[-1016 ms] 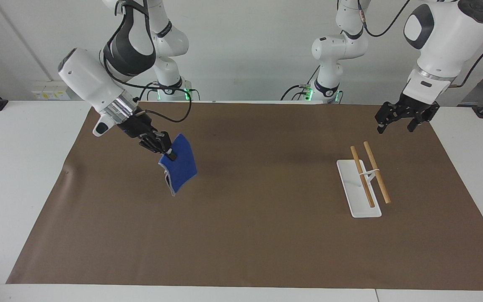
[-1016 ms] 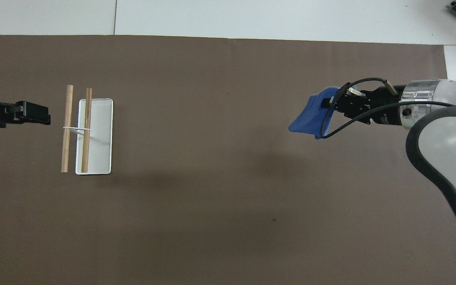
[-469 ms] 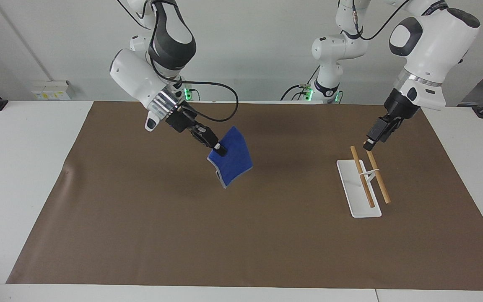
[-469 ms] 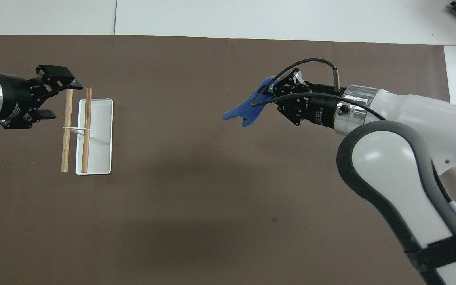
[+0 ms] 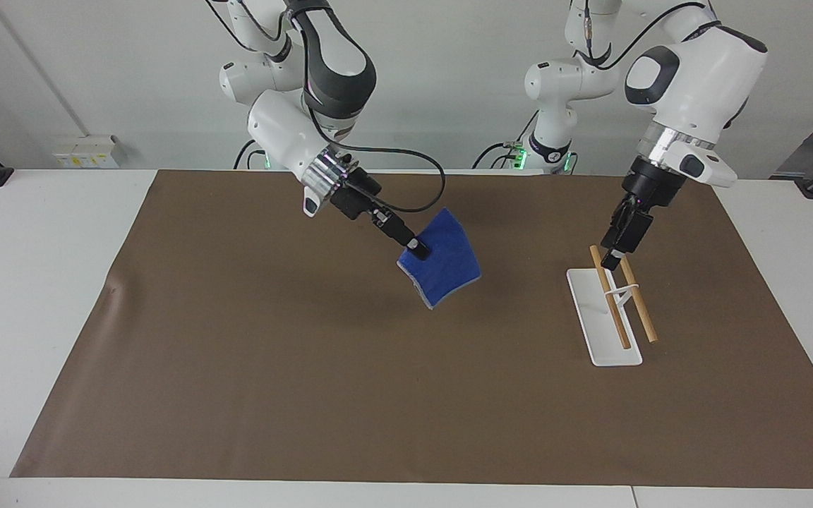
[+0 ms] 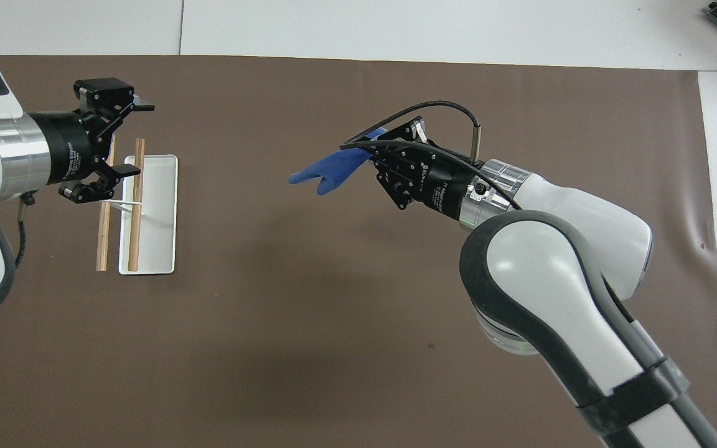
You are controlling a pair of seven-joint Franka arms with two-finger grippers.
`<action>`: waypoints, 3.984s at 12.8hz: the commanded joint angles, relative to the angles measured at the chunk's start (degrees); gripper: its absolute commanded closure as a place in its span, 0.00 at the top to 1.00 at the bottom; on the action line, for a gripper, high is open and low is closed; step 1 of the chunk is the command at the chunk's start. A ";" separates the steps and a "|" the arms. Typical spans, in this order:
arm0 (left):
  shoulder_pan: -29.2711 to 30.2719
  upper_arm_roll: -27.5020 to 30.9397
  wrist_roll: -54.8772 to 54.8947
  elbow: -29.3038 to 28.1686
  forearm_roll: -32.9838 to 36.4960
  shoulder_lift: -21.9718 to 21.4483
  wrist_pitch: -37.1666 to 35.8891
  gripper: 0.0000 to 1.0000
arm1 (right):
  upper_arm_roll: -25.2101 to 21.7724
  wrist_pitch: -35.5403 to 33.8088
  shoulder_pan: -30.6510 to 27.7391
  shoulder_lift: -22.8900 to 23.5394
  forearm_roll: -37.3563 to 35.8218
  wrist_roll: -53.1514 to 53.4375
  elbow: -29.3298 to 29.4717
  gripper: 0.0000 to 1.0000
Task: Right arm passes towel to left arm to hang
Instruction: 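Carry the towel toward the left gripper while the left gripper approaches, then grasp the towel with the left gripper and open the right gripper, then drape the towel over the rack with the left gripper while the right gripper retracts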
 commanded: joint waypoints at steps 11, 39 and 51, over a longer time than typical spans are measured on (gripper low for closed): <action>-1.67 -9.15 -18.55 -7.21 -1.07 0.01 13.33 1.00 | 0.21 6.99 6.68 6.68 14.58 4.05 10.08 0.00; -0.53 -7.67 -14.28 -7.29 -0.63 1.41 16.59 0.00 | -0.49 11.83 -2.01 5.62 -15.87 -23.37 -2.13 1.00; 0.17 12.11 -8.47 -7.91 11.28 0.53 3.85 0.00 | -1.20 -27.52 -21.61 2.73 -80.06 -22.50 5.50 1.00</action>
